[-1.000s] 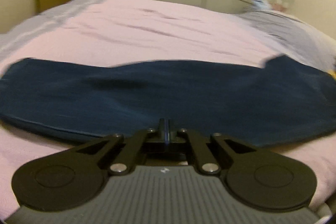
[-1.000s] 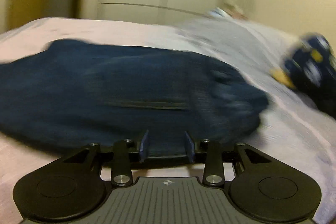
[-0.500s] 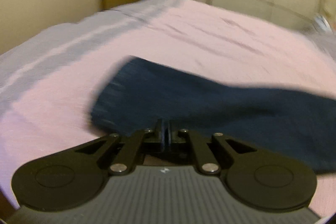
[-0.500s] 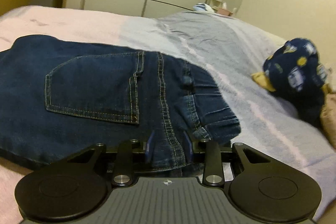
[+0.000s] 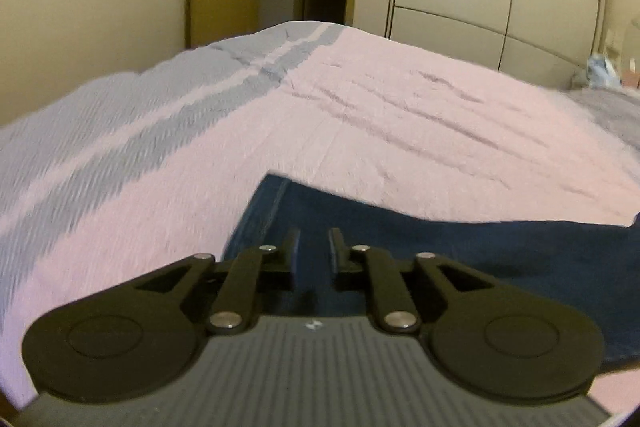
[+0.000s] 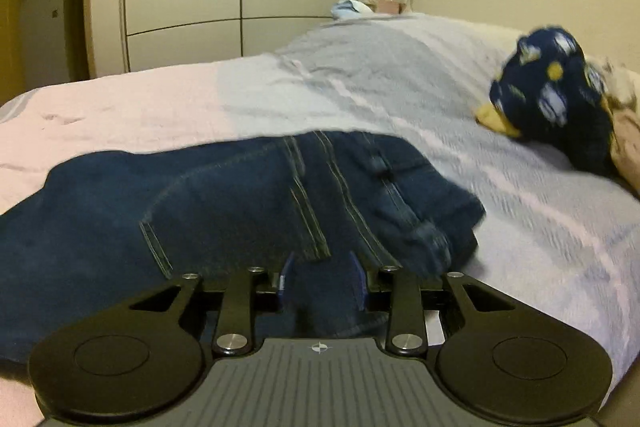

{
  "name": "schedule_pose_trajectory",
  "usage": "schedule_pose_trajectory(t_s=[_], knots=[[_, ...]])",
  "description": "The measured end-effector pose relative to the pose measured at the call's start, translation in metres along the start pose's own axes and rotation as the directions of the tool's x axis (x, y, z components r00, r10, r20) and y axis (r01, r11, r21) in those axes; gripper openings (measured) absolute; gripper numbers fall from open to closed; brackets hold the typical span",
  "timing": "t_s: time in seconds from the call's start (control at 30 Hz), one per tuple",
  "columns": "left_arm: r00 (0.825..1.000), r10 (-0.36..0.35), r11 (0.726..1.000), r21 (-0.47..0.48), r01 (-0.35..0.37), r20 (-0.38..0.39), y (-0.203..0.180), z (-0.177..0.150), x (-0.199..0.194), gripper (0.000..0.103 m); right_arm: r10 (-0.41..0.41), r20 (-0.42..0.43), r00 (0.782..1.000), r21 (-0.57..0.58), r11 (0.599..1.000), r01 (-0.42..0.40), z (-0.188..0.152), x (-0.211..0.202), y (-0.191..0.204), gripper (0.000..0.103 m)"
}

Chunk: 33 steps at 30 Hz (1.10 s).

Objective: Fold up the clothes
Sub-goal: 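Lay the folded jeans on the bed and open both grippers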

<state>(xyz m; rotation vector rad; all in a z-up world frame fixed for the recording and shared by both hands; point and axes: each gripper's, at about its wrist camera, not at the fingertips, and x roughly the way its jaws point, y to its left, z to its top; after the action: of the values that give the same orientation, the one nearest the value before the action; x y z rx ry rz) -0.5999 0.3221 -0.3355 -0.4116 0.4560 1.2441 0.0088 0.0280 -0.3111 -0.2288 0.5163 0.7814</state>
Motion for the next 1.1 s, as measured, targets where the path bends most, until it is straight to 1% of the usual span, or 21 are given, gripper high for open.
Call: schedule_pose_trajectory(t_s=[0.07, 0.1, 0.17, 0.2, 0.27, 0.37, 0.43, 0.47, 0.5, 0.53, 0.57, 0.63, 0.67, 0.7, 0.73, 0.77, 0.83, 0.9, 0.93, 1.0, 1.1], knots=[[0.999, 0.034, 0.999, -0.003, -0.035, -0.04, 0.013, -0.001, 0.027, 0.012, -0.028, -0.023, 0.999, 0.0, 1.0, 0.028, 0.004, 0.013, -0.001, 0.033], [0.996, 0.055, 0.998, -0.008, -0.056, -0.065, 0.021, -0.003, 0.04, 0.005, -0.032, -0.049, 0.998, 0.02, 0.999, 0.033, 0.003, 0.021, -0.004, 0.033], [0.996, 0.059, 0.997, -0.035, -0.061, -0.074, 0.034, -0.006, 0.051, 0.005, -0.016, -0.097, 0.995, 0.088, 0.996, 0.025, -0.004, 0.034, -0.015, 0.033], [0.994, 0.077, 0.996, -0.04, -0.08, -0.078, 0.036, -0.003, 0.048, 0.012, -0.008, -0.118, 0.993, 0.117, 0.993, 0.022, -0.007, 0.039, -0.02, 0.033], [0.993, 0.09, 0.994, -0.049, -0.094, -0.075, 0.039, 0.0, 0.035, 0.01, -0.003, -0.101, 0.995, 0.111, 0.994, 0.014, -0.003, 0.028, -0.016, 0.033], [0.997, 0.031, 0.996, -0.079, -0.036, -0.067, 0.038, -0.002, 0.002, 0.01, 0.008, -0.074, 0.997, 0.101, 0.995, 0.0, 0.002, 0.01, -0.01, 0.033], [0.998, -0.004, 0.999, -0.051, 0.0, -0.069, 0.03, -0.013, -0.017, 0.011, 0.053, -0.049, 0.997, 0.074, 0.996, -0.05, -0.003, -0.004, 0.0, 0.033], [0.997, -0.005, 1.0, -0.014, 0.004, -0.079, 0.023, -0.023, -0.023, 0.012, 0.074, -0.048, 0.996, 0.054, 0.996, -0.071, -0.007, -0.008, 0.005, 0.033], [0.995, 0.009, 1.0, 0.017, -0.007, -0.095, 0.018, -0.031, -0.023, 0.011, 0.079, -0.078, 0.994, 0.023, 0.997, -0.077, -0.014, -0.005, 0.012, 0.033], [0.993, 0.028, 0.999, 0.028, -0.025, -0.112, 0.016, -0.037, -0.017, 0.006, 0.081, -0.108, 0.991, -0.008, 0.997, -0.082, -0.02, -0.002, 0.018, 0.033], [0.991, 0.047, 0.998, 0.04, -0.043, -0.128, 0.014, -0.042, -0.012, 0.006, 0.068, -0.13, 0.989, -0.035, 0.997, -0.073, -0.026, 0.005, 0.023, 0.033], [0.983, 0.094, 0.995, 0.047, -0.088, -0.16, 0.005, -0.039, -0.013, 0.005, 0.05, -0.145, 0.988, -0.011, 0.999, -0.052, -0.023, 0.007, 0.025, 0.033], [0.979, 0.119, 0.991, 0.073, -0.108, -0.164, -0.003, -0.034, -0.018, 0.006, 0.039, -0.156, 0.987, 0.009, 0.999, -0.038, -0.019, 0.005, 0.026, 0.033], [0.976, 0.142, 0.987, 0.101, -0.127, -0.163, -0.012, -0.03, -0.025, 0.014, 0.035, -0.158, 0.987, 0.014, 0.999, -0.034, -0.014, -0.001, 0.029, 0.033], [0.975, 0.161, 0.981, 0.135, -0.141, -0.154, -0.022, -0.029, -0.035, 0.026, 0.034, -0.159, 0.987, 0.018, 0.999, -0.032, -0.009, -0.008, 0.032, 0.033], [0.973, 0.18, 0.973, 0.168, -0.155, -0.144, -0.032, -0.027, -0.045, 0.03, 0.055, -0.153, 0.987, 0.019, 0.998, -0.052, -0.007, -0.018, 0.035, 0.034], [0.971, 0.197, 0.964, 0.209, -0.166, -0.138, -0.049, -0.028, -0.063, 0.031, 0.088, -0.154, 0.984, 0.028, 0.996, -0.085, -0.007, -0.036, 0.04, 0.035], [0.97, 0.196, 0.96, 0.23, -0.16, -0.144, -0.063, -0.03, -0.081, 0.031, 0.111, -0.178, 0.978, 0.045, 0.994, -0.104, -0.012, -0.054, 0.047, 0.04], [0.971, 0.175, 0.966, 0.221, -0.137, -0.161, -0.068, -0.031, -0.087, 0.032, 0.12, -0.187, 0.975, 0.052, 0.992, -0.112, -0.016, -0.063, 0.051, 0.043], [0.972, 0.132, 0.977, 0.192, -0.094, -0.192, -0.074, -0.035, -0.099, 0.032, 0.137, -0.205, 0.969, 0.066, 0.99, -0.126, -0.025, -0.077, 0.058, 0.045], [0.978, 0.093, 0.98, 0.192, -0.056, -0.188, -0.085, -0.04, -0.118, 0.035, 0.178, -0.215, 0.96, 0.084, 0.983, -0.164, -0.035, -0.097, 0.066, 0.047]])
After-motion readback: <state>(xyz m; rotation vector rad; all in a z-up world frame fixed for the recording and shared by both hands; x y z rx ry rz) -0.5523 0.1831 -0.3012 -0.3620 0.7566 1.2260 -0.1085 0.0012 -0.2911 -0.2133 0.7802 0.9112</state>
